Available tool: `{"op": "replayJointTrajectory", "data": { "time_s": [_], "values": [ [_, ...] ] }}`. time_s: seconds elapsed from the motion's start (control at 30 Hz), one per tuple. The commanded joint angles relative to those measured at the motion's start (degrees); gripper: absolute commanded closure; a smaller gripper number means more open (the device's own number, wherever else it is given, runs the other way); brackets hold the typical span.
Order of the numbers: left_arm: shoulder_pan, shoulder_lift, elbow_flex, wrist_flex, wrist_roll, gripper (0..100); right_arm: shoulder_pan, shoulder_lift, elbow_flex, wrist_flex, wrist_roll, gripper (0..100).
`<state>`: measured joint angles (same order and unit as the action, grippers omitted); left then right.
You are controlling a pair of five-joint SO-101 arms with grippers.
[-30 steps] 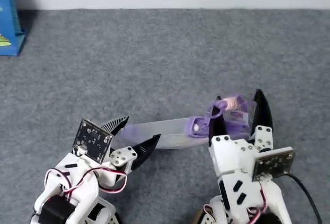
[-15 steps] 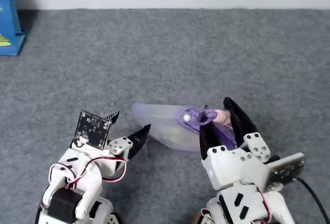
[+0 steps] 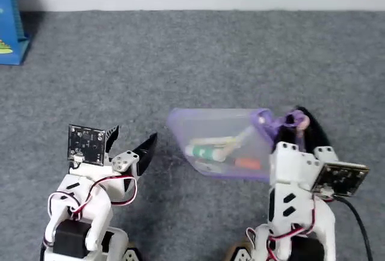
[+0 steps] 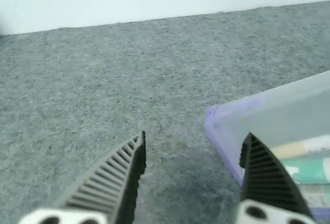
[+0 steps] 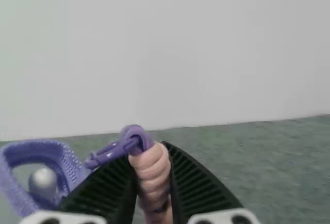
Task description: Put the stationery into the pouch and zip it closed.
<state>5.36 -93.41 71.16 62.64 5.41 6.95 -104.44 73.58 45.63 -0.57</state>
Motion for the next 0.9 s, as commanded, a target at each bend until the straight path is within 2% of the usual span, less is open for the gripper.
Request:
{"op": "replayJointTrajectory", "data": {
  "time_s": [0.0,0.2,0.37,0.5,0.67,0.87],
  "values": [
    [-0.09,-0.35,-2.33,-1.23,0.53,71,1.45,1.1,6.68,5.05,5.45,97.9],
    [0.0,-0.35,-2.33,-1.14,0.53,71,0.84,1.01,6.86,13.49,8.0,97.9],
    [0.09,-0.35,-2.24,-1.14,0.53,71,-8.22,1.01,7.38,17.27,7.56,97.0],
    [0.09,-0.35,-2.33,0.09,0.53,71,-14.99,0.92,7.56,17.98,5.8,81.7],
    [0.0,-0.35,-2.24,0.79,0.53,71,-16.13,0.57,7.12,18.07,2.55,59.3],
    [0.0,-0.35,-2.24,0.79,0.44,71,-13.05,0.48,4.22,24.57,2.64,57.1]
  ]
}}
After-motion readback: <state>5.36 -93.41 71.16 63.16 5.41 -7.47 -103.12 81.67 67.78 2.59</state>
